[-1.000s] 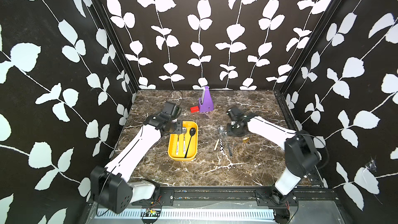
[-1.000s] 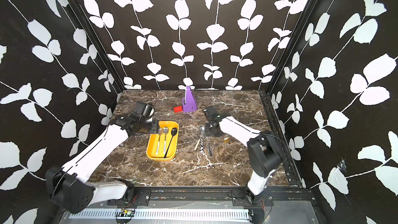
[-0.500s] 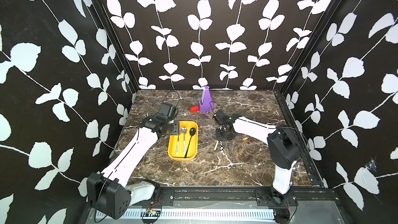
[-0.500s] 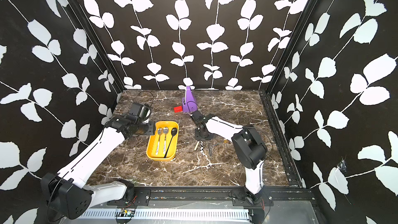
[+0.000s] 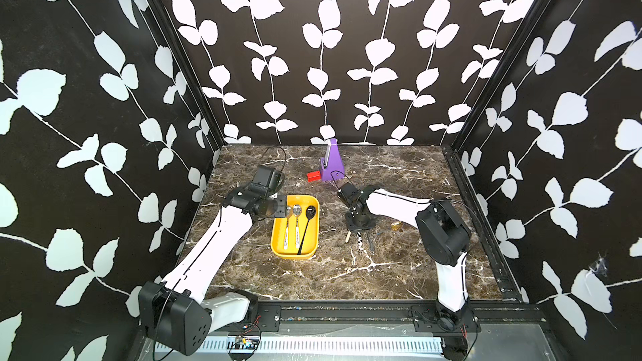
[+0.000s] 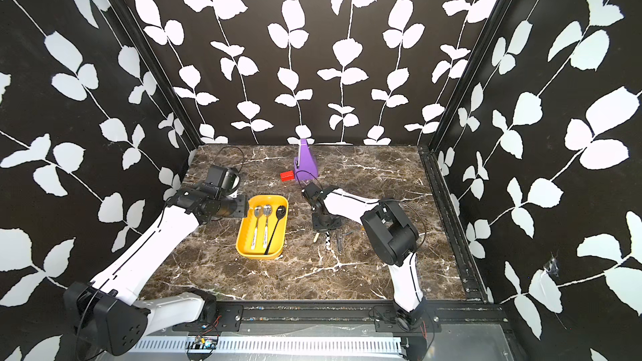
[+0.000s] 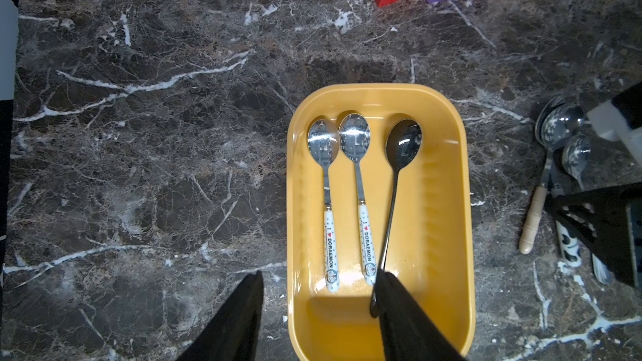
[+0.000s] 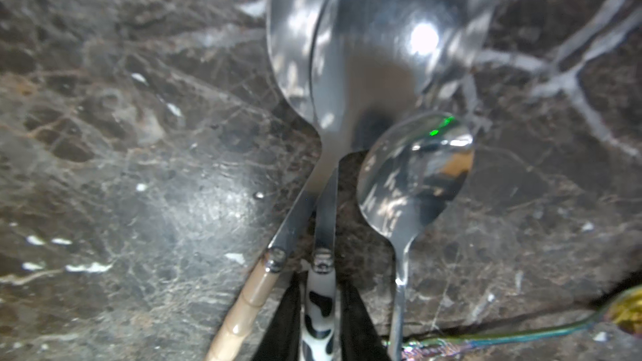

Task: Put the spoon into the storage box
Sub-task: Pick up the spoon from the center of the board.

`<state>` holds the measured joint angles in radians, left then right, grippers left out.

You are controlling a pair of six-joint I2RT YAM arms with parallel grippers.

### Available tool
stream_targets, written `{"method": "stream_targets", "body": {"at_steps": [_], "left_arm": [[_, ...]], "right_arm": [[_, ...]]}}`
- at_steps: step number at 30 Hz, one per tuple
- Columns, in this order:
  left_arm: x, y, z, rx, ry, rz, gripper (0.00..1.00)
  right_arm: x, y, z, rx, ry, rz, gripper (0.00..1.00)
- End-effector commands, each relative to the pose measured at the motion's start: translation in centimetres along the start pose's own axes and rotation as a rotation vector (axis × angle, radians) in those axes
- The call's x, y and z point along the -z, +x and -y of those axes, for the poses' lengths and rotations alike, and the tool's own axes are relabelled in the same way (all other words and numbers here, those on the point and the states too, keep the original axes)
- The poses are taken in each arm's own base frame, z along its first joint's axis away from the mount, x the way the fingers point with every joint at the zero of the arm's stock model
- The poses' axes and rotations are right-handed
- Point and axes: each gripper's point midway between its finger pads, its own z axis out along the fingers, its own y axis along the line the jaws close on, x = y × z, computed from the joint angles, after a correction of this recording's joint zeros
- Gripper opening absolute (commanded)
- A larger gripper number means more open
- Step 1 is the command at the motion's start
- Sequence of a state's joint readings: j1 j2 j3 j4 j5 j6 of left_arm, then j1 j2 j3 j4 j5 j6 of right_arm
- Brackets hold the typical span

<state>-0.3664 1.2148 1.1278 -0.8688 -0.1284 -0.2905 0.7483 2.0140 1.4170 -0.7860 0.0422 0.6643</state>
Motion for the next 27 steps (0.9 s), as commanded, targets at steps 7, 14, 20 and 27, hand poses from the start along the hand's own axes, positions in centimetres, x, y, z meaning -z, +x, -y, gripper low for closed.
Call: {"method": "stream_targets", "body": {"at_steps": [7,14,20,27], "left_arm": [[0.4,0.8,-0.6,-0.006,-0.006,-0.006,0.57],[0.2,1.0,-0.7,-0.005,-0.007,-0.01,0.57],[0.2,0.9,-0.8,-0.004,-0.014,-0.008,0.57],[0.3,1.1,-0.9,-0.004,-0.015,-0.005,0.57]], "right_arm": [[0.8,-2.1,2.2,0.037,0.149,0.06,0.06],[2.8,-3.5,5.1,0.012,0.235,0.124,0.03],[3.1,-4.1,4.0,0.006,0.149,0.142,0.02],[3.5,-4.3,-0.5,0.109,0.051,0.171,0.03]]}}
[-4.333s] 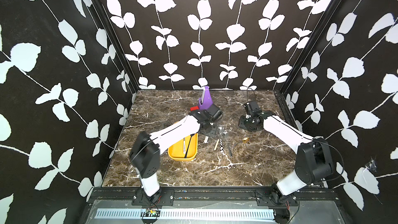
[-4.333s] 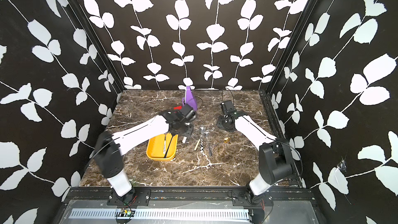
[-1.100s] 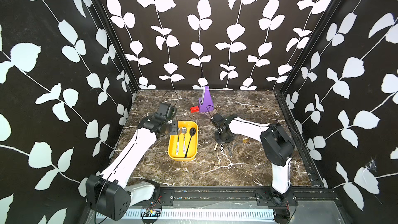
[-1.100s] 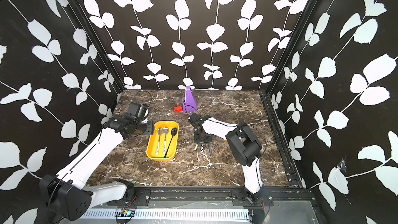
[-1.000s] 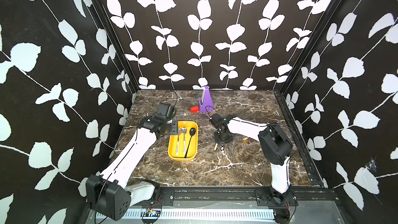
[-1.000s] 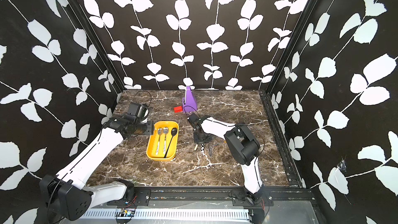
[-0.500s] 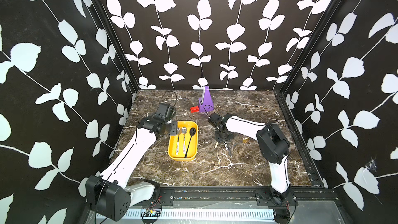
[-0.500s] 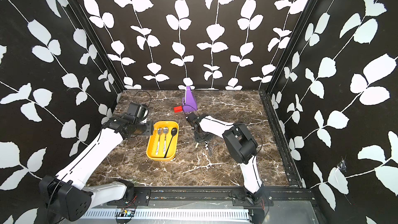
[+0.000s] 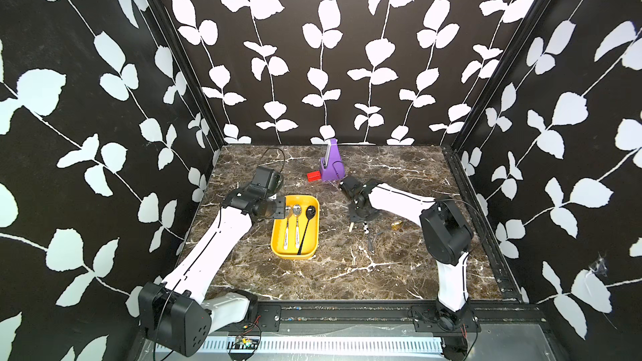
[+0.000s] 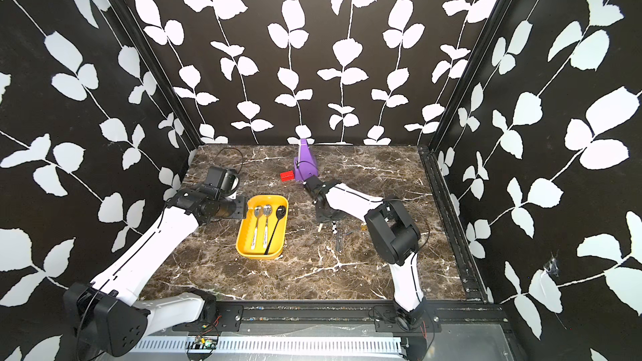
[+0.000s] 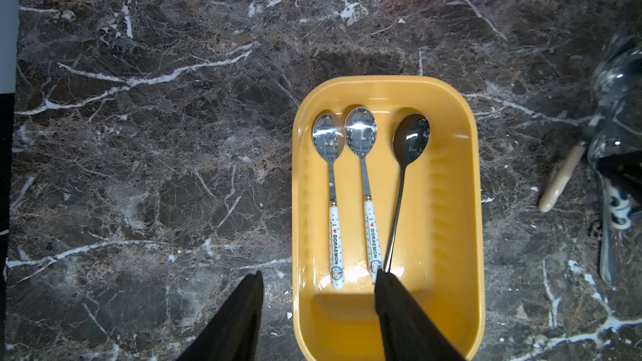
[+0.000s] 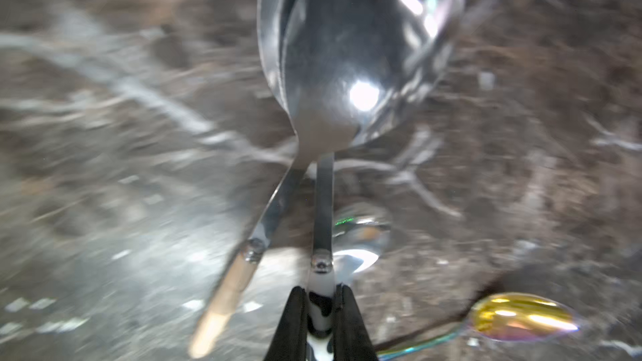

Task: Put the spoon into the storage box
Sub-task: Pick up the spoon from the center of the board.

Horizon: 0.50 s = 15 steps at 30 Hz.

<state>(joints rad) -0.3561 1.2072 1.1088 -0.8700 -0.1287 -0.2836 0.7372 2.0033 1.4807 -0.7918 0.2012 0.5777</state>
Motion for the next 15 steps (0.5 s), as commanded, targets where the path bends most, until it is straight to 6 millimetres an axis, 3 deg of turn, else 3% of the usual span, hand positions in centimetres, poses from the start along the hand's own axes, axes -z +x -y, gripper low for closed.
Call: {"method": "stream_targets", "body": {"at_steps": [1,10,15], "left_arm": [[0.6,0.5,-0.5,-0.005,-0.006,0.008,0.57],[0.7,0.7,-0.7,0.0,-0.006,0.009,0.57],[0.7,0.6,-0.6,-0.001,-0.004,0.01,0.57]], "right_arm": [[1.4,-0.9,-1.9,0.03,-0.05,0.027,0.03],[0.8,-1.0,1.3,-0.091,-0.002,-0.009,0.03],[2.1,-1.9,2.7,-0.061,0.086,0.045,0.03]]}}
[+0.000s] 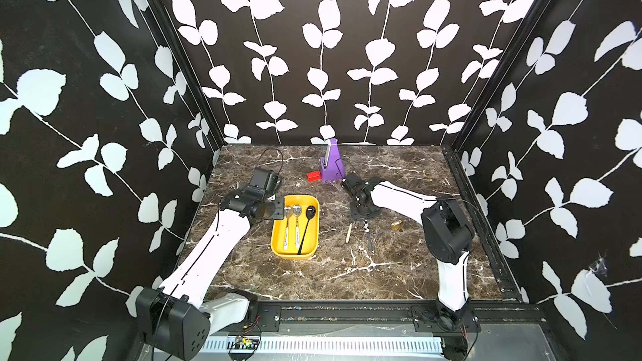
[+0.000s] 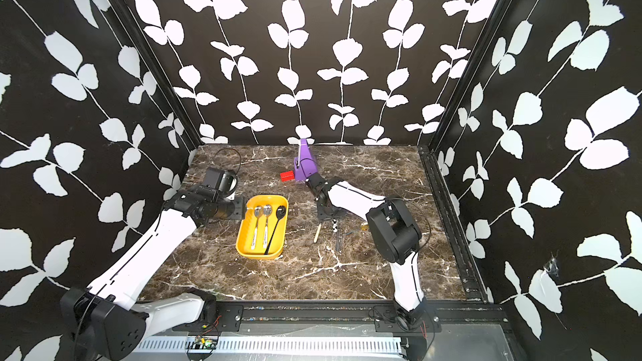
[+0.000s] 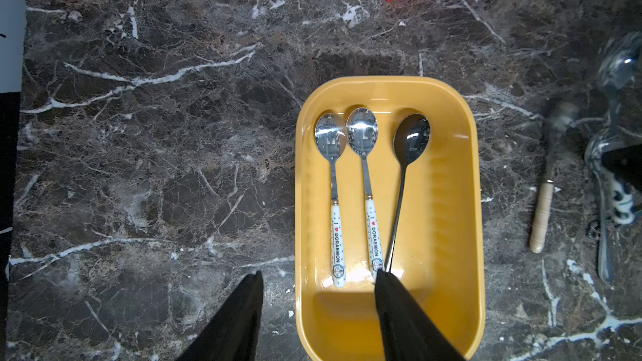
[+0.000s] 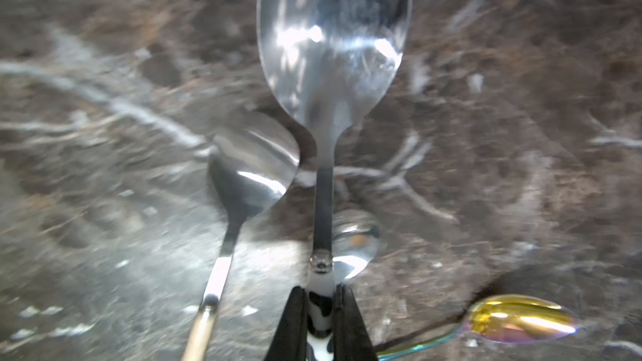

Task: Put the spoon into the storage box
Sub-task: Pick up the spoon from the center of the board, then place the spoon in the storage box.

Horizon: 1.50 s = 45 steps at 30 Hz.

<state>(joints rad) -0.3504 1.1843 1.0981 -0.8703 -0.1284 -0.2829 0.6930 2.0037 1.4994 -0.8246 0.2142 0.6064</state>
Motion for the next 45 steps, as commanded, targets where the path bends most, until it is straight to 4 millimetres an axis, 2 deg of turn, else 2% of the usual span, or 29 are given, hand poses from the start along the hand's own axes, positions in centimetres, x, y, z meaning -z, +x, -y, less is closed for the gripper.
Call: {"method": "stream_targets", "body": {"at_steps": [1,6,11,15,20,25,32,37,45], "left_arm": [[0.3,0.4,-0.4,-0.008,-0.005,-0.001,0.57],[0.5,0.5,-0.7,-0.009,-0.015,0.0,0.57],[0.5,0.5,-1.2,0.004,-0.017,-0.007,0.57],[0.4,0.5,-2.4,0.038,-0.034,-0.012,0.57],[0.2,0.7,-3.6,0.089,-0.04,-0.025,0.58],[-0.6,1.4,-3.5,0.119,-0.007,-0.054,0.58],[-0.7,1.5,-3.6,0.121,0.0,-0.055,0.58],[-0.6,1.6,-3.8,0.12,0.0,-0.055,0.57],[-0.8,2.4,-4.1,0.12,-0.011,-0.06,0.58]], "right_arm": [[2.0,-1.4,0.3,0.008,0.032,0.066,0.03],[2.7,-1.4,-2.0,-0.036,-0.117,0.067,0.03],[6.3,-1.5,-5.5,-0.103,-0.302,0.069,0.04],[8.5,-1.3,-8.9,-0.142,-0.431,0.045,0.04],[10.9,-0.7,-12.8,-0.135,-0.523,0.021,0.04],[12.8,-0.7,-16.5,-0.111,-0.593,0.018,0.04],[12.2,0.6,-21.0,-0.069,-0.598,-0.049,0.04],[11.4,1.0,-22.7,-0.039,-0.554,-0.055,0.04],[8.2,1.7,-24.0,-0.055,-0.495,-0.115,0.07]]}}
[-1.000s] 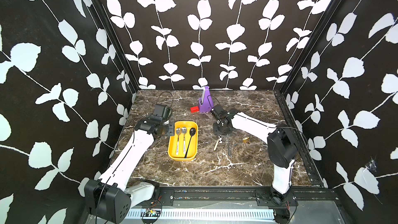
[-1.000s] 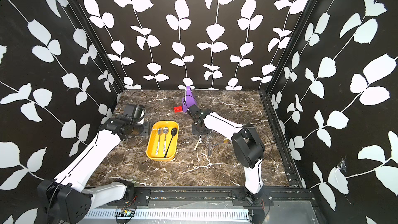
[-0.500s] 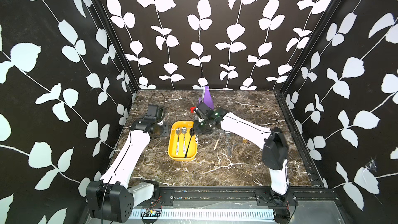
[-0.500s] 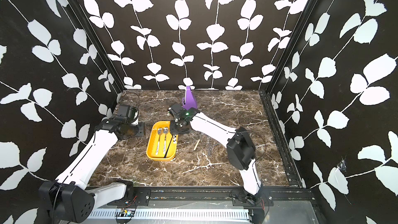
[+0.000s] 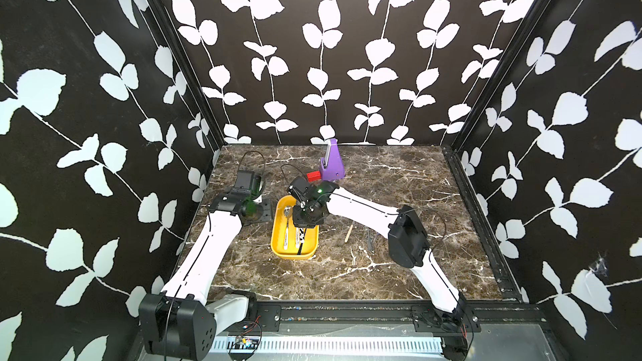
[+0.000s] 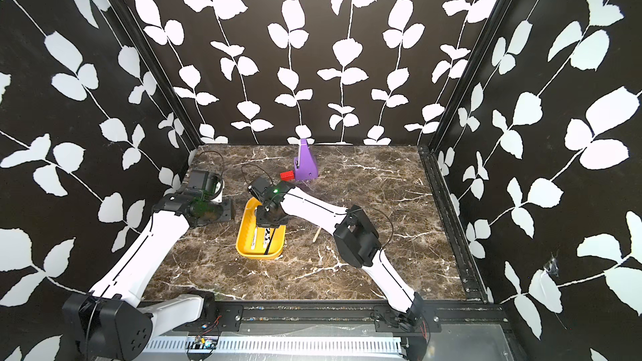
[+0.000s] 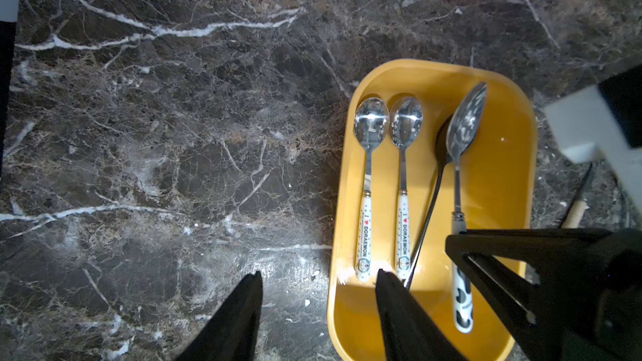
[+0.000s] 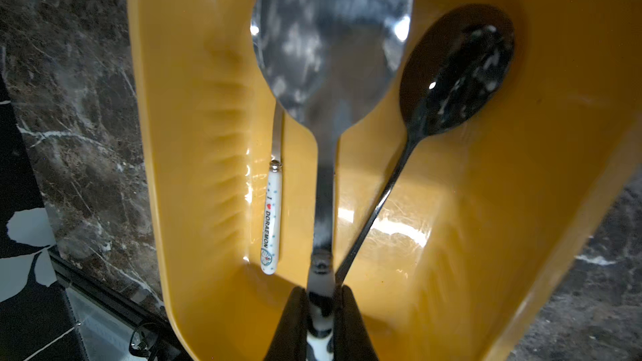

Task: Put the spoon into the storage box
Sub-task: Place the spoon in the storage box.

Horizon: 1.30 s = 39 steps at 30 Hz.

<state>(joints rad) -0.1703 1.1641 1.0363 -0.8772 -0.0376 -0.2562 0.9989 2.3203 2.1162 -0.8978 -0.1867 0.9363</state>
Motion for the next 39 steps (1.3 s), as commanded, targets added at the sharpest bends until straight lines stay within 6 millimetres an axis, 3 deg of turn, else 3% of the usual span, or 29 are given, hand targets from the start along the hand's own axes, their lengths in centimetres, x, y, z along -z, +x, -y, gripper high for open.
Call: {"method": "stream_targets", "body": {"at_steps": [1,18,30,39], "left_arm": [[0.2,0.8,-0.4,-0.005,-0.001,-0.002,0.58],[-0.3,1.5,-0.8,-0.008,-0.012,-0.009,0.58],[-0.6,1.4,-0.8,-0.002,-0.01,-0.007,0.58],[-0.7,1.6,-0.8,-0.002,-0.011,-0.012,0.58]], "right_arm": [[-0.2,-0.5,0.0,-0.024,0.033,0.008,0.07],[-3.5,-0.6,1.4,-0.061,0.101,-0.02,0.08],[-4.9,-0.4,2.3,-0.08,0.114,-0.044,0.15],[-4.8,-0.4,2.3,-0.078,0.109,-0.048,0.24]]}}
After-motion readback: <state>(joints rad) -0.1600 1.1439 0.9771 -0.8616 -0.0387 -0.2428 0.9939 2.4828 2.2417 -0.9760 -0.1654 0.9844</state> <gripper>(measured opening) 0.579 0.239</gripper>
